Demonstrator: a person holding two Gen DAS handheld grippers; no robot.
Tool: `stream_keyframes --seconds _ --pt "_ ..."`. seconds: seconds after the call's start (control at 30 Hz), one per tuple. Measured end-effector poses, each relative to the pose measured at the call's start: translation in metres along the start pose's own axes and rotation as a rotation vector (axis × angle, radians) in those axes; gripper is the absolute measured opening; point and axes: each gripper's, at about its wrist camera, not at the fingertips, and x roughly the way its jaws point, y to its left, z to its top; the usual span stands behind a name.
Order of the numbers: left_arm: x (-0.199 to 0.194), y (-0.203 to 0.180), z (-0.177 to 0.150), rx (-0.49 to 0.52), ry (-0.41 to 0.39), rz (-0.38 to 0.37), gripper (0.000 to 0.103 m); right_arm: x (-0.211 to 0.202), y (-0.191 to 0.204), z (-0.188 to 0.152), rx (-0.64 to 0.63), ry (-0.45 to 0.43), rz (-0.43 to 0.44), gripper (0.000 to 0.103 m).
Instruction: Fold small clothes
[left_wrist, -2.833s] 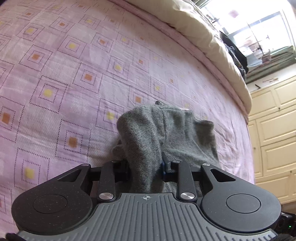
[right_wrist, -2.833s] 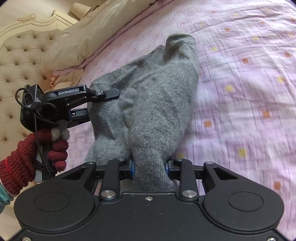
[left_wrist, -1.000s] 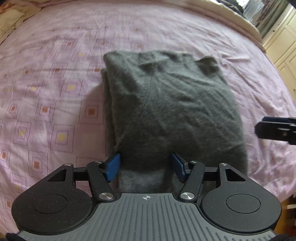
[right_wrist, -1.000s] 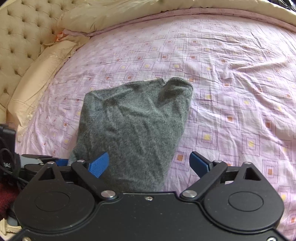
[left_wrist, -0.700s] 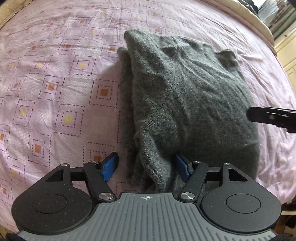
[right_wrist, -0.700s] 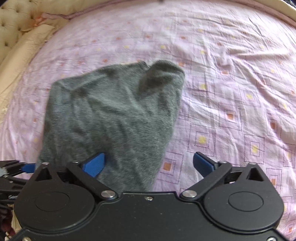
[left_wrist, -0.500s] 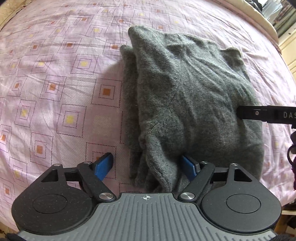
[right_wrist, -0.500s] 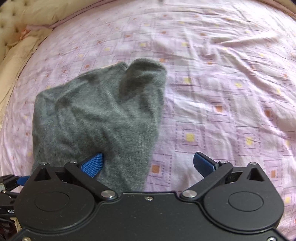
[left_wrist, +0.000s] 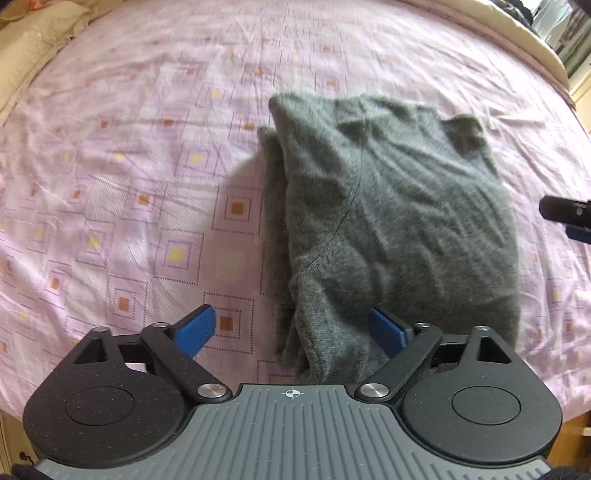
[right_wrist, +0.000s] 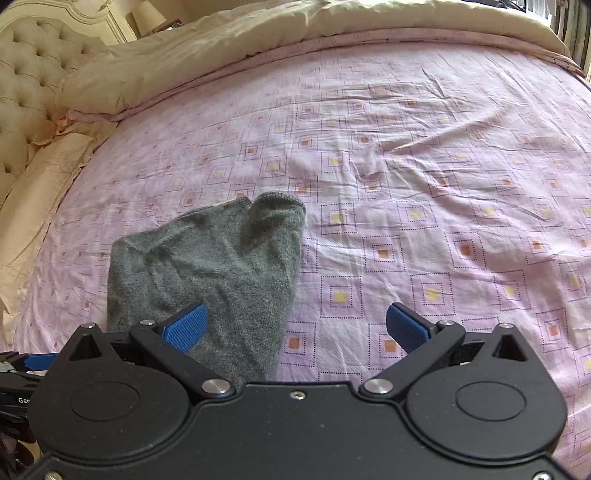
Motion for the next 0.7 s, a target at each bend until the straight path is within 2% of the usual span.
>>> stream_keyframes --seconds 0.03,0.13,0.27,0.5,0.7 --pt "-0.005 -0.002 0.000 0.003 -0.011 0.006 0.103 -0.003 0.002 -0.002 -0.003 -0.010 -0.002 0.103" --pt "-0.016 -0.011 0.004 0.027 -0.036 0.050 0.103 -0.013 0.009 -0.009 -0.024 -0.027 -0.005 0.103" --pt "-0.032 -0.018 0.004 0.021 -0.082 0.060 0.103 -0.030 0.018 -0.017 -0.054 -0.058 0.038 0.103" --pt "-0.062 -0.033 -0.003 0.025 -0.131 0.056 0.103 -0.058 0.032 -0.024 -0.160 -0.117 0.057 0.103" --pt "-0.093 -0.049 -0.011 0.022 -0.211 0.105 0.102 -0.078 0.037 -0.031 -0.220 -0.174 0.120 0.103"
